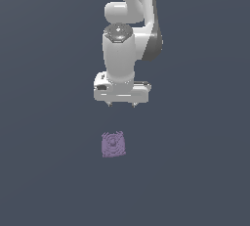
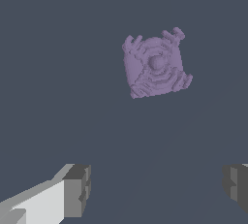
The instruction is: Pick up the object and move it to a goal position.
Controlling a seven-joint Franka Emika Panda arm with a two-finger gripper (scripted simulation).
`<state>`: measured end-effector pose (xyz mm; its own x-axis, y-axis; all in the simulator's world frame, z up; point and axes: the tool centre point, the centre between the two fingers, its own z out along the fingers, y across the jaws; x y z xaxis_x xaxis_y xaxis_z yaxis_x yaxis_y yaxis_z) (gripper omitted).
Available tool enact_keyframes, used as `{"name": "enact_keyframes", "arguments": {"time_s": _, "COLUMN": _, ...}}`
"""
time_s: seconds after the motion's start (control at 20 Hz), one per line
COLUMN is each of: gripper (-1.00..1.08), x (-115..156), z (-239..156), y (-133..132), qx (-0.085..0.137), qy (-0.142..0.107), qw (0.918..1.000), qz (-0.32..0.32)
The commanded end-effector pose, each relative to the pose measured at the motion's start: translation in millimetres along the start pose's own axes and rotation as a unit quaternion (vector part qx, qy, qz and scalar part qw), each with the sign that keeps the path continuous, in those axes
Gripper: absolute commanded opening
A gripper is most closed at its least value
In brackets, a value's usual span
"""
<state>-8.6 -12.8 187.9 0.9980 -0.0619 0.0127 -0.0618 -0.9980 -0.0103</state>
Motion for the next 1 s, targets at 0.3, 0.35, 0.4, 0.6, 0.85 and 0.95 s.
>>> {"name": "enact_keyframes", "arguments": {"time_s": 0.3, "gripper": 1.0, "x": 20, "z": 12, "y": 4, "qx": -0.002, "qy": -0.001, "qw": 0.9999, "qz": -0.014}}
{"name": "enact_keyframes", "arguments": {"time_s": 0.35, "gripper": 1.0, "x": 24, "z": 15, "y": 5, "qx": -0.002, "qy": -0.001, "qw": 0.9999, "qz": -0.017}}
{"name": "enact_keyframes", "arguments": {"time_s": 0.4, "gripper": 1.0, "x": 28, "z": 18, "y": 6, "qx": -0.002, "qy": -0.002, "qw": 0.9998, "qz": -0.02}}
{"name": "enact_keyframes", "arguments": {"time_s": 0.6, "gripper": 1.0, "x": 47, "z": 32, "y": 11, "qx": -0.004, "qy": -0.003, "qw": 0.9994, "qz": -0.034}}
{"name": "enact_keyframes", "arguments": {"time_s": 0.85, "gripper": 1.0, "x": 74, "z": 56, "y": 19, "qx": -0.005, "qy": -0.004, "qw": 0.9984, "qz": -0.056}}
{"name": "enact_keyframes", "arguments": {"time_s": 0.95, "gripper": 1.0, "x": 82, "z": 65, "y": 22, "qx": -0.005, "qy": -0.005, "qw": 0.998, "qz": -0.063}}
